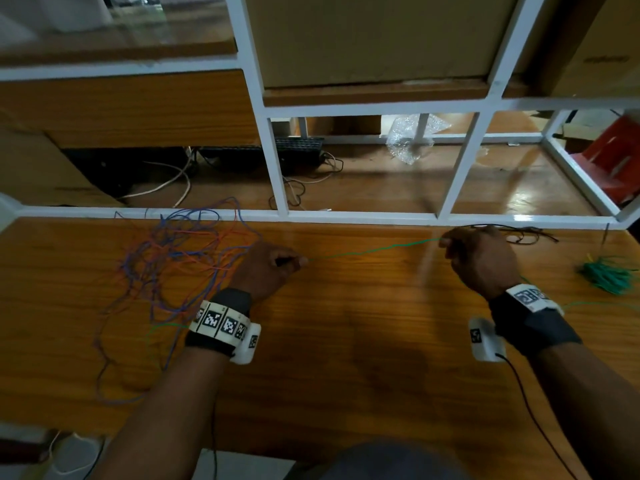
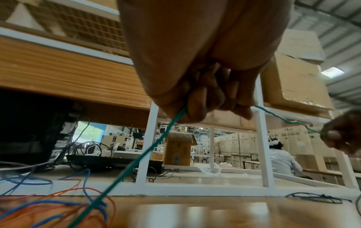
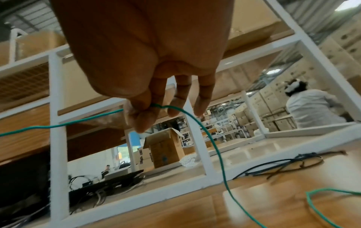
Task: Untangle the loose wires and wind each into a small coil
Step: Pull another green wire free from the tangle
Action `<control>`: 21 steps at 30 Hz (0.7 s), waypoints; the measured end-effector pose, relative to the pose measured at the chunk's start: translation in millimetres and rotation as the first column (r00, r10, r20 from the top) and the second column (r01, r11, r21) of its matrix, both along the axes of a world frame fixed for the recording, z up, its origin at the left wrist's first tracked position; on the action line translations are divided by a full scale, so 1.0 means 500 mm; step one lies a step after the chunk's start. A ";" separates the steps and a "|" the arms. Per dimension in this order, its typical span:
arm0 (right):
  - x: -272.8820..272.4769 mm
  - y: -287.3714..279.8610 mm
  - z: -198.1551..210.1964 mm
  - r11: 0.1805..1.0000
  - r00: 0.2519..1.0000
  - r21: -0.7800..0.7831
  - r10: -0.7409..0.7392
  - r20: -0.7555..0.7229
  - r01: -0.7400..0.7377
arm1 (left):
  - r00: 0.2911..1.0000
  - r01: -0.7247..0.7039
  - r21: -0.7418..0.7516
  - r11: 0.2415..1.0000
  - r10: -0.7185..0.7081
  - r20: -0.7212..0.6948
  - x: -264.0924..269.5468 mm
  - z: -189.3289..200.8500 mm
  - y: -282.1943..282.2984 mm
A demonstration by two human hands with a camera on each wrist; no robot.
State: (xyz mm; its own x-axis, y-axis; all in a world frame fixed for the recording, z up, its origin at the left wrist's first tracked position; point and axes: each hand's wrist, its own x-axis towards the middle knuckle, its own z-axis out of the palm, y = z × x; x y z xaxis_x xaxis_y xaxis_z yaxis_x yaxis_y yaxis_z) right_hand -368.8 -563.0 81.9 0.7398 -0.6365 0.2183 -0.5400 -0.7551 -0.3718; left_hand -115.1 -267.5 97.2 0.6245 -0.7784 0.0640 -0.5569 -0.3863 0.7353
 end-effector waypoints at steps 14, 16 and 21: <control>0.051 0.148 0.040 0.814 0.852 0.393 0.508 -0.128 -0.427 | 0.993 -0.043 -0.109 0.993 0.054 0.101 -0.036 -0.024 -0.058; 0.029 0.142 0.041 0.801 0.860 0.427 0.502 -0.097 -0.419 | 0.985 -0.056 -0.128 0.990 0.076 0.153 -0.025 -0.024 -0.054; 0.004 0.118 0.025 0.816 0.894 0.372 0.430 0.122 -0.443 | 0.991 -0.043 -0.133 0.990 0.060 0.124 -0.028 -0.029 -0.062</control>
State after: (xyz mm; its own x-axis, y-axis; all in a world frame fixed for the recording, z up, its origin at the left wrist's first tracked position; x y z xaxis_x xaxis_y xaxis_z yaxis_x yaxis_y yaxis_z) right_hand -366.9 -504.0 94.2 0.9568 -0.2854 0.0549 -0.1706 -0.7045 -0.6889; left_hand -129.3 -298.2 82.9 0.6436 -0.7254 0.2440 -0.6311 -0.3226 0.7055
